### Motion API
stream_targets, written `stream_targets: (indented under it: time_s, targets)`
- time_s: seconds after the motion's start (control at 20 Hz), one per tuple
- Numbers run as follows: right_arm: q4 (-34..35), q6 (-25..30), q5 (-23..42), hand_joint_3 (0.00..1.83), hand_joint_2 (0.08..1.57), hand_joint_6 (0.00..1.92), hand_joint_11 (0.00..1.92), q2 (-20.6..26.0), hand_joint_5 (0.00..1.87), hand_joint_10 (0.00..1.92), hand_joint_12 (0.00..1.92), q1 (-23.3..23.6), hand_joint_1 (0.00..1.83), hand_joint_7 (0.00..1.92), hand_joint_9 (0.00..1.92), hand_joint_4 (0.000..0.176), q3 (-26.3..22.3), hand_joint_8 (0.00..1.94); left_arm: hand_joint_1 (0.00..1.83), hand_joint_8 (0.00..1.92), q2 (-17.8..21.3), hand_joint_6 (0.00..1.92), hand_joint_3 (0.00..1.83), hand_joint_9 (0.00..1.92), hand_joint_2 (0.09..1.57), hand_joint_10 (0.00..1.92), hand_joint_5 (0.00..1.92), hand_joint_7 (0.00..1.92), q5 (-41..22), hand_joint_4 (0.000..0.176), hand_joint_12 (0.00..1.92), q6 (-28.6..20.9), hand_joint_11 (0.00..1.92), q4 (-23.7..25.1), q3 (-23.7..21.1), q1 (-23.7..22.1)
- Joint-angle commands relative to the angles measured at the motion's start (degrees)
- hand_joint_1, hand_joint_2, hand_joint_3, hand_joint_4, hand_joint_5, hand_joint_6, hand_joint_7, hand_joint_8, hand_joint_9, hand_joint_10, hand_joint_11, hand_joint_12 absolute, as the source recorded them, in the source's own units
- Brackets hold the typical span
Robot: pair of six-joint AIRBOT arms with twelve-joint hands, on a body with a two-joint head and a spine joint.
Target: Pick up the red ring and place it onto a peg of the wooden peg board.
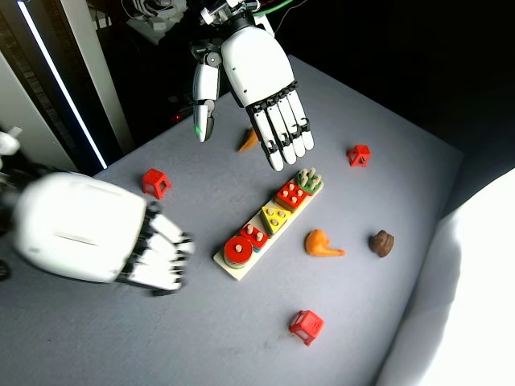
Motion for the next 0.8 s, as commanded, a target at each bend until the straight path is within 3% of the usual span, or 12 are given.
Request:
stream_targets:
  time_s: [0.0,0.05,0.1,0.2,0.3,0.45,0.65,0.75]
  targets:
    - [-0.6,-0.6,4.9,0.03,1.43,1.92,1.91,1.2,1.61,1.92,1.92,0.1,0.59,1.77,1.87,0.0,-0.8,1.94,0.0,0.0,-0.1,0.0,0.0,0.0,1.1,0.0,0.06,0.02,-0.1,0.0,0.01,0.3,0.02,4.8,0.3,-0.6]
    - [-0.6,-0.6,4.5,0.02,1.51,1.92,1.92,2.4,1.61,1.92,1.92,0.4,0.85,1.79,1.89,0.049,-1.5,1.94,0.0,0.0,-0.1,0.0,0.0,0.01,1.1,0.0,0.06,0.03,-0.1,0.0,0.02,0.3,0.02,4.7,0.4,-0.6]
    - [-0.6,-0.5,3.9,0.01,1.53,1.92,1.92,4.0,1.64,1.92,1.92,1.2,1.01,1.82,1.92,0.071,-2.4,1.94,0.0,0.0,-0.1,0.0,0.0,0.01,1.09,0.0,0.05,0.03,-0.1,0.0,0.01,0.3,0.01,4.6,0.4,-0.6]
    - [-0.6,-0.5,3.7,0.01,1.55,1.92,1.92,6.0,1.64,1.92,1.92,1.9,0.87,1.8,1.92,0.087,-3.6,1.94,0.0,0.0,-0.1,0.0,0.0,0.0,1.1,0.0,0.03,0.02,-0.1,0.0,0.0,0.3,0.01,4.4,0.3,-0.5]
    - [-0.6,-0.6,3.7,0.01,1.55,1.92,1.92,7.9,1.59,1.92,1.92,2.9,0.82,1.77,1.89,0.082,-4.9,1.94,0.0,0.0,-0.1,0.0,0.0,0.0,1.1,0.0,0.04,0.01,-0.1,0.0,0.01,0.3,0.02,4.3,0.2,-0.6]
    - [-0.6,-0.6,4.7,0.0,1.53,1.92,1.92,9.1,1.61,1.92,1.92,3.4,0.91,1.78,1.9,0.061,-5.8,1.94,0.0,0.0,-0.1,0.0,0.0,0.0,1.09,0.0,0.04,0.0,-0.1,0.0,0.0,0.3,0.01,4.0,0.1,-0.6]
    - [-0.7,0.8,5.5,0.0,1.54,1.92,1.92,9.1,1.59,1.92,1.92,3.0,0.88,1.76,1.87,0.058,-6.5,1.94,0.0,0.01,-0.1,0.01,0.0,0.02,1.09,0.01,0.06,0.03,-0.1,0.0,0.01,0.3,0.03,4.0,0.1,-0.6]
    - [-1.6,0.9,8.9,0.0,1.53,1.92,1.92,9.0,1.56,1.92,1.92,2.4,0.87,1.74,1.87,0.059,-7.5,1.94,0.0,0.01,-0.1,0.01,0.0,0.01,1.09,0.0,0.06,0.03,-0.1,0.0,0.01,0.3,0.02,3.7,0.1,-0.5]
